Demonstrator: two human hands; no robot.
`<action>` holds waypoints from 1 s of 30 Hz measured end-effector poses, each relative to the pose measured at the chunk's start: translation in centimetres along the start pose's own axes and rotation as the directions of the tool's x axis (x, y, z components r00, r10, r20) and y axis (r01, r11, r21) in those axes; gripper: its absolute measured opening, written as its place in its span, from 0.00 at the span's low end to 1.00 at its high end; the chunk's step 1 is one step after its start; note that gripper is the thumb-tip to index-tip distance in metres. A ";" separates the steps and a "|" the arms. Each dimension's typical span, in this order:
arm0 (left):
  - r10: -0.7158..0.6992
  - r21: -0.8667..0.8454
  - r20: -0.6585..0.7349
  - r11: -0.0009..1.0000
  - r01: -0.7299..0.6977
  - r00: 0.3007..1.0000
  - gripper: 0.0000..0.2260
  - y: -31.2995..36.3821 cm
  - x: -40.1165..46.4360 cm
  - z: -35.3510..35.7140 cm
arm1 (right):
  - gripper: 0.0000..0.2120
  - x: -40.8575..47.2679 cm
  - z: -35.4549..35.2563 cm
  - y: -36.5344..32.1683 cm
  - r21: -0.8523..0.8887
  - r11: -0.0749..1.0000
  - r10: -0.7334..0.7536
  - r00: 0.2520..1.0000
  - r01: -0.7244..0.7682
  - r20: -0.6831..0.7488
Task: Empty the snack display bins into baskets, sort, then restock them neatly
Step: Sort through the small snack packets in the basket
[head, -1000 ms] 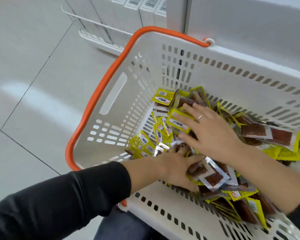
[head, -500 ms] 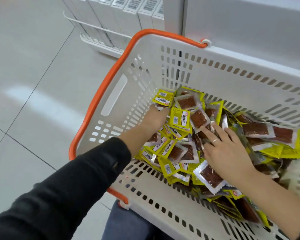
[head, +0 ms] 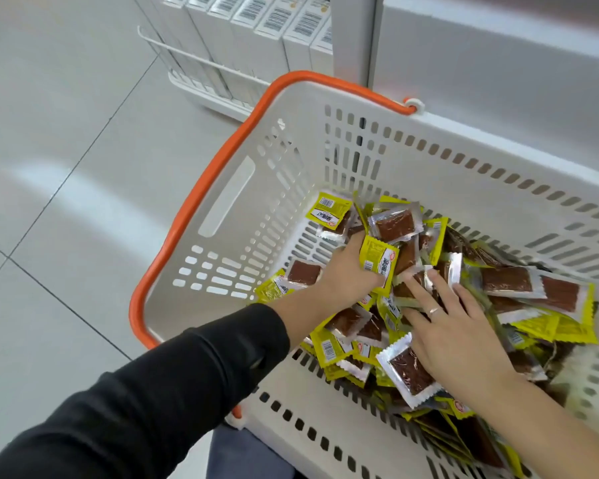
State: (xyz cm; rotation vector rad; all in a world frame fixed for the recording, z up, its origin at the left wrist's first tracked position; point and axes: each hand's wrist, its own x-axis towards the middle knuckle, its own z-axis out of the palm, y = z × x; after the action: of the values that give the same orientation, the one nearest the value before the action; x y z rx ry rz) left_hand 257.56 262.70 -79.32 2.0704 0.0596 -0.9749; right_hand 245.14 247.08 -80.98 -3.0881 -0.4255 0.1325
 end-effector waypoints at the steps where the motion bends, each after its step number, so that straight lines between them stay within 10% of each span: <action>1: 0.004 0.019 0.023 1.000 -0.005 1.000 0.38 0.1 -0.4 0.0 | 0.16 0.0 0.0 0.0 0.008 1.000 -0.007 1.000 0.007 -0.010; 8: 0.278 0.312 0.007 0.912 -0.266 0.961 0.29 0.7 -3.1 1.7 | 0.09 -0.6 -2.8 0.8 0.168 0.985 -0.023 0.998 0.032 -0.052; 14: 0.458 0.399 -0.330 0.860 -0.318 0.825 0.28 2.1 -2.1 0.5 | 0.17 -3.8 -8.8 4.4 0.315 0.903 0.350 0.925 -0.293 -0.144; 18: 0.753 0.647 0.124 0.433 -0.628 0.647 0.22 4.3 -2.5 3.9 | 0.11 -7.9 -11.8 6.4 0.306 0.825 0.542 0.817 -0.474 -0.196; 22: 0.691 0.620 0.596 -0.072 -0.781 0.409 0.23 6.4 -2.8 9.5 | 0.13 -9.9 -12.7 6.0 0.278 0.828 0.554 0.785 -0.487 -0.277; 30: 0.330 0.636 0.762 -0.215 -0.741 0.558 0.34 11.2 -1.0 15.2 | 0.18 -12.0 -11.6 7.6 0.373 0.689 0.721 0.639 -0.621 -0.269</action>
State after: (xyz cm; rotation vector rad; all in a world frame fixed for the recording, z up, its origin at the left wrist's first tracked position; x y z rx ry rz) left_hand 251.42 245.03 -76.68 2.3979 -2.2381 -0.6712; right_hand 236.66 236.44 -68.72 -2.7265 0.7365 -0.4046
